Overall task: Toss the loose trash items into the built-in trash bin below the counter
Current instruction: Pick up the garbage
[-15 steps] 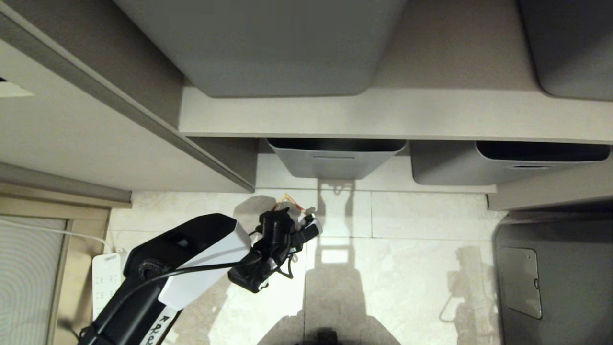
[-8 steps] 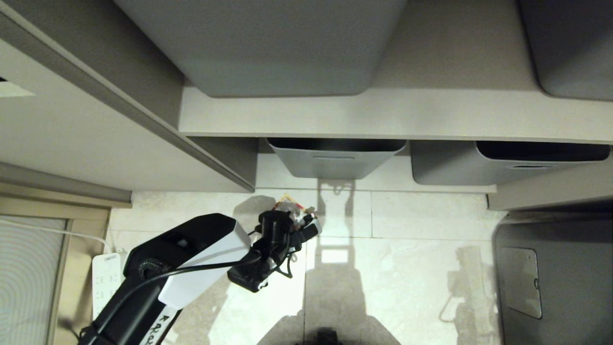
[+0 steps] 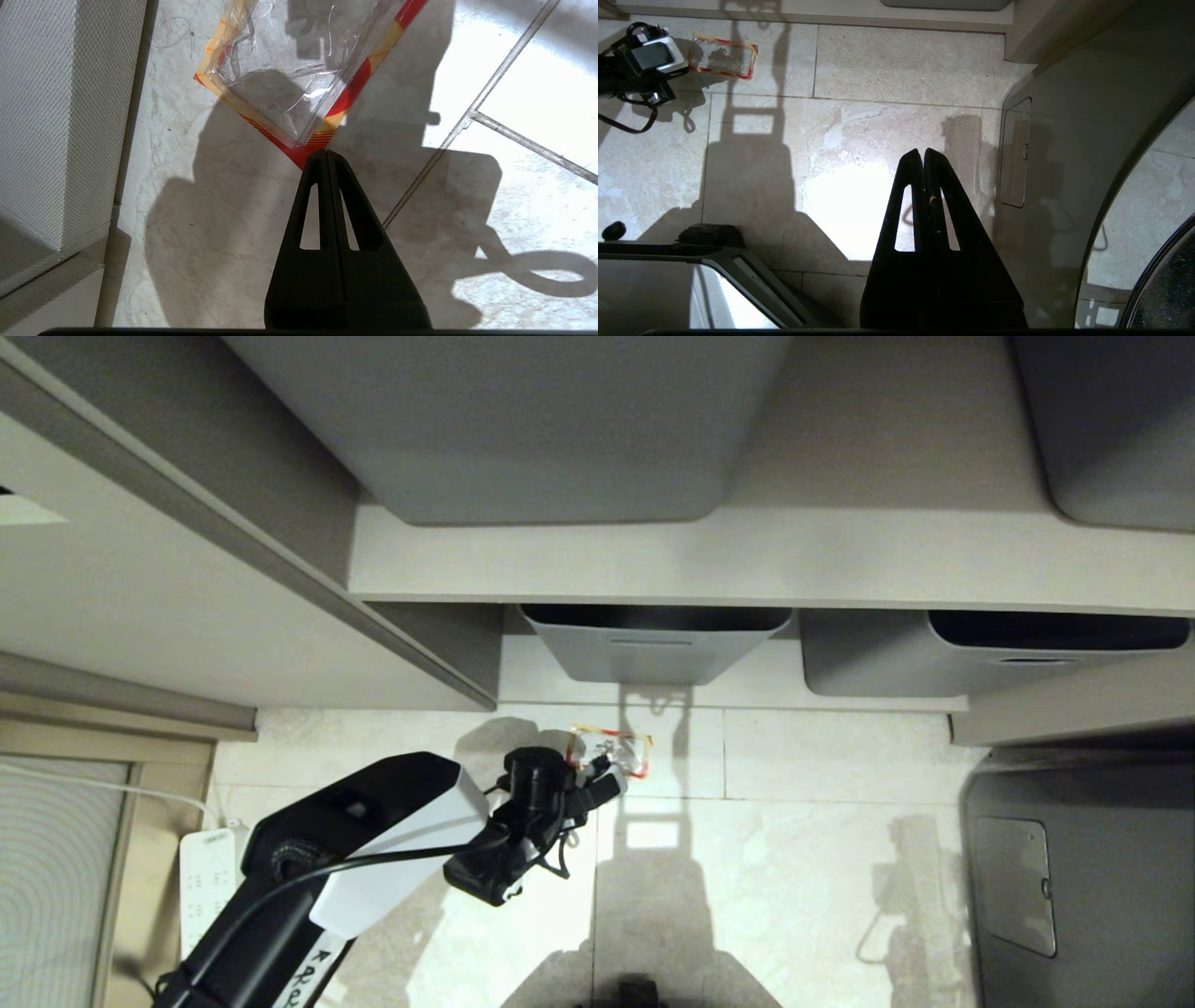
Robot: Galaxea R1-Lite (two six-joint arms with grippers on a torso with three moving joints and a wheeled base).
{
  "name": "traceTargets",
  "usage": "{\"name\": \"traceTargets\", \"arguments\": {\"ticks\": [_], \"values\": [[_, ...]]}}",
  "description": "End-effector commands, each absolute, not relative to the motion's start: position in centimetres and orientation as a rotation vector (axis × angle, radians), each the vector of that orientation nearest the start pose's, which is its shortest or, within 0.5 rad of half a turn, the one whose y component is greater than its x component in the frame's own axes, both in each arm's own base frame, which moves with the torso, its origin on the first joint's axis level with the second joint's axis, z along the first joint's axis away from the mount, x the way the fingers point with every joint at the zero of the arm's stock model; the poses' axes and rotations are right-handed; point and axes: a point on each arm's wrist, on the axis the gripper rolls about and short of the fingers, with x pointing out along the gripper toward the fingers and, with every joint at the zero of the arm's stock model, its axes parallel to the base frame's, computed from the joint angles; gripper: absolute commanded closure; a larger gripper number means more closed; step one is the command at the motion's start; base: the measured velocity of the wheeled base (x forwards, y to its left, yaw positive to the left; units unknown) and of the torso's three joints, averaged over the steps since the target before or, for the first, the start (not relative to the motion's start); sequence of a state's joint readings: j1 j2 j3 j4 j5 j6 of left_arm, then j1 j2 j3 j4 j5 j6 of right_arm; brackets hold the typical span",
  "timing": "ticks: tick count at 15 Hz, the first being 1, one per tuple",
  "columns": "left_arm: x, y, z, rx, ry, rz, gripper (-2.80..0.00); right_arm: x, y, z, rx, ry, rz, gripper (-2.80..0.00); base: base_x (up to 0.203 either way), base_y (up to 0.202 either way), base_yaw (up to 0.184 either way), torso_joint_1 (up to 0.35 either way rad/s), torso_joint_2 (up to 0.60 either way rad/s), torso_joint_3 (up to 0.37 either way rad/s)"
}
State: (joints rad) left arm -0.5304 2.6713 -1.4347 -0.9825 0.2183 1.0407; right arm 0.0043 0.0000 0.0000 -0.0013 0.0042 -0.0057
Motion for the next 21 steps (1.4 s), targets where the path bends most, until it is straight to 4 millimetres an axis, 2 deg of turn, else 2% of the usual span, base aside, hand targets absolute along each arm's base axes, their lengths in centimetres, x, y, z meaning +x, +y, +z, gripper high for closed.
{"name": "traceTargets", "arguments": {"ticks": [1,4,10,15,16,21], "values": [[42.8,-24.6,-2.8,1.123,0.052,-0.405,0.00,-2.3,0.0,7.6,-0.006,-0.002,0.009,0.00,0.000,0.000,0.000,0.000,0.00,0.000],[42.4,-24.4,-1.9,1.123,0.058,-0.412,0.00,-2.3,0.0,7.6,-0.006,-0.003,0.009,0.00,0.000,0.000,0.000,0.000,0.00,0.000],[40.8,-25.4,-0.1,1.053,0.038,-0.492,0.00,-2.3,0.0,7.6,-0.006,-0.002,0.009,0.00,0.000,0.000,0.000,0.000,0.00,0.000],[40.1,-26.1,-0.1,1.051,-0.012,-0.569,0.00,-2.3,0.0,7.6,-0.006,-0.002,0.009,0.00,0.000,0.000,0.000,0.000,0.00,0.000],[40.1,-26.1,0.0,1.066,-0.021,-0.570,-2.80,-2.3,0.0,7.6,-0.006,-0.003,0.009,0.00,0.000,0.000,0.000,0.000,0.00,0.000],[39.8,-25.8,-0.1,1.115,-0.042,-0.571,-2.80,-2.3,0.0,7.6,-0.006,-0.002,0.009,0.00,0.000,0.000,0.000,0.000,0.00,0.000]]}}
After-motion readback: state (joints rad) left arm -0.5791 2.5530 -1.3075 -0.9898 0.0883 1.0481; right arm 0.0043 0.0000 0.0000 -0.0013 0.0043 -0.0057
